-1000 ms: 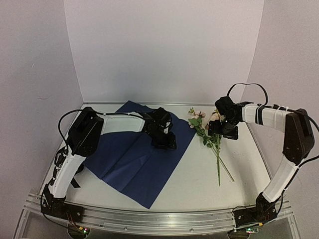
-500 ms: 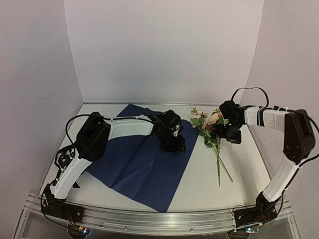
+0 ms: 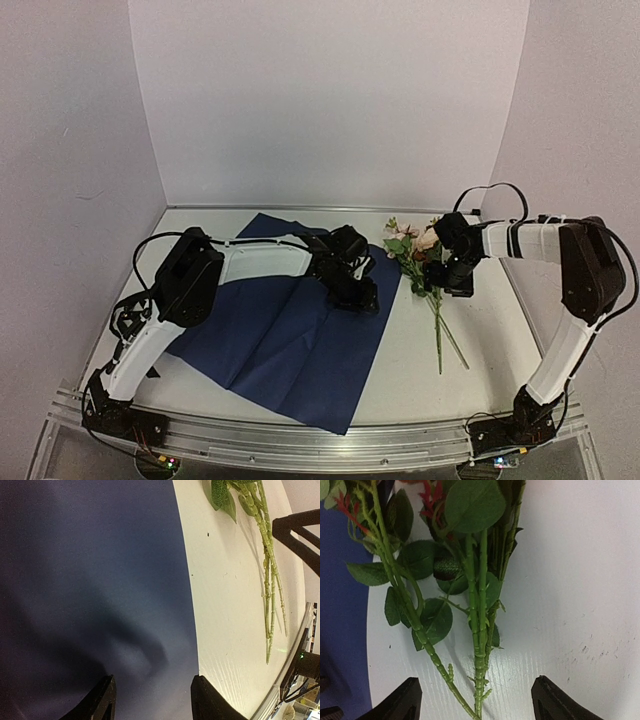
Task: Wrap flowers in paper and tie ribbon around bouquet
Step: Adjust the flattened wrapping paper at the center of the board, then pick up the fake flower from the center of the board.
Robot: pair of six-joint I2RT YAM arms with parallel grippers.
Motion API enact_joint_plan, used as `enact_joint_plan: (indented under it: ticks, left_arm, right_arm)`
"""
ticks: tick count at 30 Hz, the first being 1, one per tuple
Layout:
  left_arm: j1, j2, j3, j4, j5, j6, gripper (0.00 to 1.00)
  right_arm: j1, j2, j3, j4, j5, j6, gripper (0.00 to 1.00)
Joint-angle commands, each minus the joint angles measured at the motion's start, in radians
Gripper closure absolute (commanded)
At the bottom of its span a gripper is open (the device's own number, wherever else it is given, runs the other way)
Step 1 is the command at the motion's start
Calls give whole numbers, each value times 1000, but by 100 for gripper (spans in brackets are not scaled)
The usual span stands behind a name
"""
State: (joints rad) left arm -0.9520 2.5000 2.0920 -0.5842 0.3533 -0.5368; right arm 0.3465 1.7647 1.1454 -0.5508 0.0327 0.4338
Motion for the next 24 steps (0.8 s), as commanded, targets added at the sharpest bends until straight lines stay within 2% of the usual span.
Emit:
enact_joint_plan:
  ticks: [1,9,16,20,24]
  left_arm:
    - [5,-16,29,-87,-22,34,46]
    - [79,0,62,-78,16,77,46]
    - [97,-2,119,-87,63,131,42]
    - [105,-68,109,-70,41,124,40]
    - [142,-156,28,-31,-12,72,39]
  right_arm:
    - [18,35,-18,24,-2,-2,27]
    - [28,71,-38,50,-24,8,33]
    - [35,104,-14,47,-34,38,38]
    - [34,116,-8,42,-41,50,43]
    - [35,121,0,39,-39,60,46]
